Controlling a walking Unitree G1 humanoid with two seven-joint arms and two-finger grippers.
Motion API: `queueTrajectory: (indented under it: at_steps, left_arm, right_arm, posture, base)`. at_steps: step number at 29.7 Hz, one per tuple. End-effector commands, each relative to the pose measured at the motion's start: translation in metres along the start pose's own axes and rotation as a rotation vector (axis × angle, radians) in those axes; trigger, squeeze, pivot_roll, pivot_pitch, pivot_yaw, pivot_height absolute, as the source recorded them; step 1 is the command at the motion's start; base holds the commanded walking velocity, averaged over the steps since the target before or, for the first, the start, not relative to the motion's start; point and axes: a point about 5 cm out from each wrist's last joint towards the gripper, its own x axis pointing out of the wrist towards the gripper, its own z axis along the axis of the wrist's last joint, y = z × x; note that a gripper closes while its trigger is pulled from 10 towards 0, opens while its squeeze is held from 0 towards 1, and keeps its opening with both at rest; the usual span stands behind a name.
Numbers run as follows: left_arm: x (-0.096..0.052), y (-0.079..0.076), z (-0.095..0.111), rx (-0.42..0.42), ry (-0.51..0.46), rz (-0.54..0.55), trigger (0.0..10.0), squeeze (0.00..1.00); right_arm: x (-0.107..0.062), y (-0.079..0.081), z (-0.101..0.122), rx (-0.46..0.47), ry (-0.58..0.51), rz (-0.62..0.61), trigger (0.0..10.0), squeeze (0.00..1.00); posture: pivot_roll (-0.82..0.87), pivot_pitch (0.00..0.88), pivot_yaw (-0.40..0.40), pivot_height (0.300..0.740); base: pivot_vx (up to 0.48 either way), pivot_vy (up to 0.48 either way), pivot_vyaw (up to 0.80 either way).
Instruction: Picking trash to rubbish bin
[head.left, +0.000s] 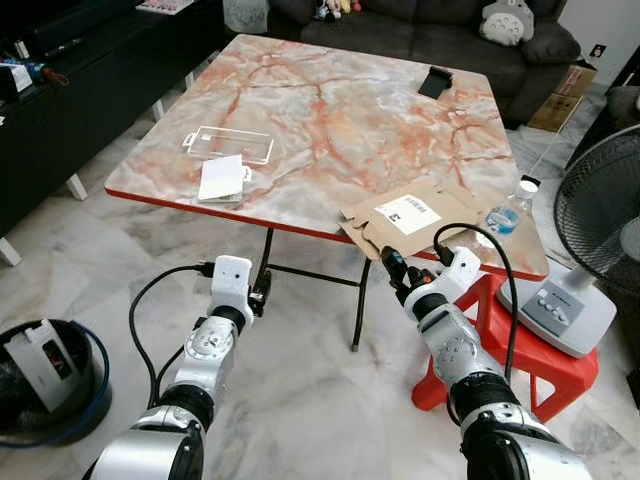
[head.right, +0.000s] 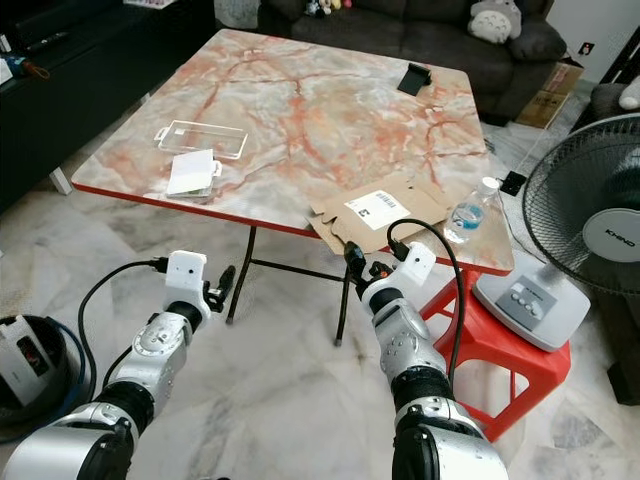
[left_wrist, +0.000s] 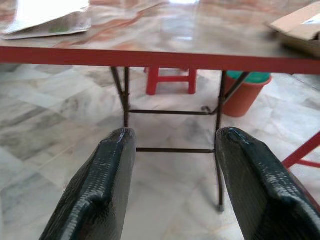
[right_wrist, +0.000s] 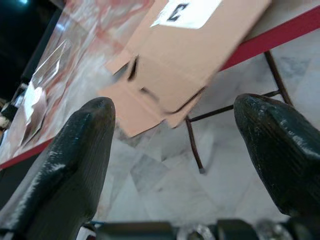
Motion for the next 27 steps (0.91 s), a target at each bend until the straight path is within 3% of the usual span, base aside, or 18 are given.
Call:
queueTrajectory:
  at_steps: [1, 14, 27]
  left_arm:
    - [0.0, -0.0011, -0.0005, 0.008, 0.002, -0.007, 10.0, 0.0]
    - [-0.0003, -0.0022, -0.0009, 0.009, 0.0, -0.01, 10.0, 0.0]
    - [-0.0002, -0.0045, 0.0002, -0.007, -0.012, -0.026, 10.0, 0.0]
  right_arm:
    - [0.0018, 0.0024, 0.0004, 0.003, -0.002, 0.0, 10.0, 0.0]
    - [0.0022, 0.0012, -0.0012, -0.001, 0.013, -0.015, 10.0, 0.0]
    - [0.0023, 0.0008, -0.0002, -0.004, 0.01, -0.015, 10.0, 0.0]
  posture:
    - [0.0, 0.052, -0.113, 0.74]
    - [0.0, 0.053, -0.115, 0.74]
    - [0.0, 0.053, -0.114, 0.74]
  base:
    - [0.337, 0.0, 0.0]
    - [0.337, 0.0, 0.0]
    - [0.0, 0.0, 0.0]
